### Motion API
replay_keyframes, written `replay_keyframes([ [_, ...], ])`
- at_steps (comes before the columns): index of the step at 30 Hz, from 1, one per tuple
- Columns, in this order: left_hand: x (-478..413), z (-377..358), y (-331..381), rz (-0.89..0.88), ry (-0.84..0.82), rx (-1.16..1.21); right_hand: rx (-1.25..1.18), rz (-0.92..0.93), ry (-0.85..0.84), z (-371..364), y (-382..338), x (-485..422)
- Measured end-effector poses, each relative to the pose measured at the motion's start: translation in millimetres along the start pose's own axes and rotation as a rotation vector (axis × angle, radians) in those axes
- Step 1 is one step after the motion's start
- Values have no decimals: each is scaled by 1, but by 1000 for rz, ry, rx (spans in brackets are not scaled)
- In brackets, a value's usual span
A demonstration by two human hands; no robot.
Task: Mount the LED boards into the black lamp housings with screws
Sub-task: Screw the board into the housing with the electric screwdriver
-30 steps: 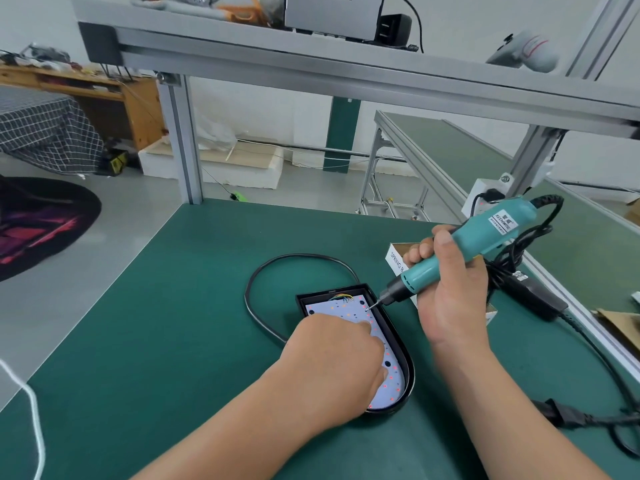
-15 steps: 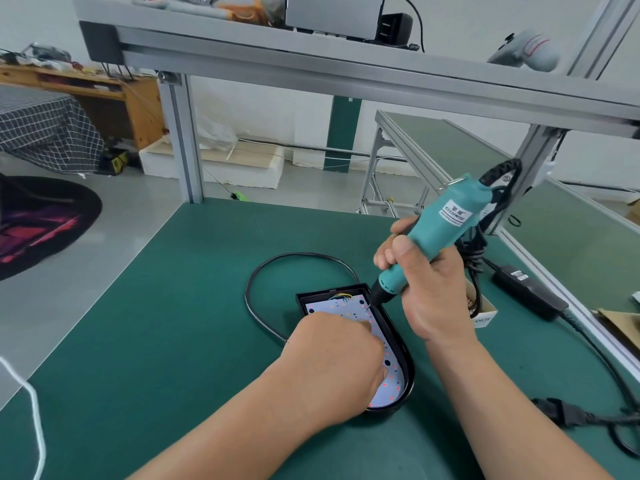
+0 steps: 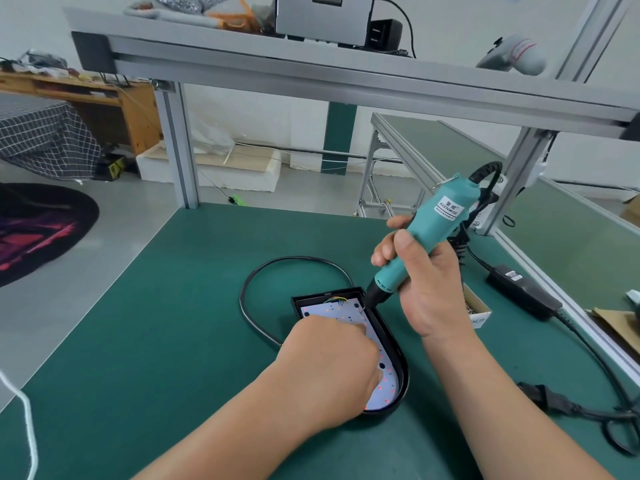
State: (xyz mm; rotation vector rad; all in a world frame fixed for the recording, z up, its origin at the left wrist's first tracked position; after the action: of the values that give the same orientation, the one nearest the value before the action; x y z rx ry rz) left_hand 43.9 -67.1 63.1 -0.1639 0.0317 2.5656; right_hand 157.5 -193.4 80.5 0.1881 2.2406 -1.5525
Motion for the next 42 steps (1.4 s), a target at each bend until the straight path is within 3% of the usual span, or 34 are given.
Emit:
replay_keyframes([
  [8,1,0,-5,21,2,-3,162,109,59,-7,-6,11],
  [15,2,-4,-8,4,40,17,154,78,-82,-9,-13,16],
  [21,3,-5,-11,1,17,22,135,145,216,-5,-21,15],
  [26,5,-8,-17,37,20,139,-145,62,249,2,-34,12],
  [30,9,-4,-31,212,157,499,-321,14,372,15,-32,11],
  [34,6,-8,-57,566,407,1365,-435,-39,457,29,-28,7],
  [36,3,-9,-68,625,522,1904,-469,-57,475,33,-24,6],
  [38,3,-6,-77,637,612,2283,-473,-69,480,36,-21,6],
  [42,3,-2,-76,588,612,2394,-495,-81,459,37,-18,7],
])
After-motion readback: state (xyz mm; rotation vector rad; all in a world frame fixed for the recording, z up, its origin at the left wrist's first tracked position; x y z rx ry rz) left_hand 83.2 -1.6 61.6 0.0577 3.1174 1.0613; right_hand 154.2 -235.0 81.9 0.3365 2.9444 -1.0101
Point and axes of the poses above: each hand's wrist, its own x-axis away from the middle knuckle, its own z-axis out of the back of the hand, y = z × x, the point moved 4 cm from there along -x, towards the middle knuckle, and after that the axes turned 5 degrees about -z, right-handed, at the moved point
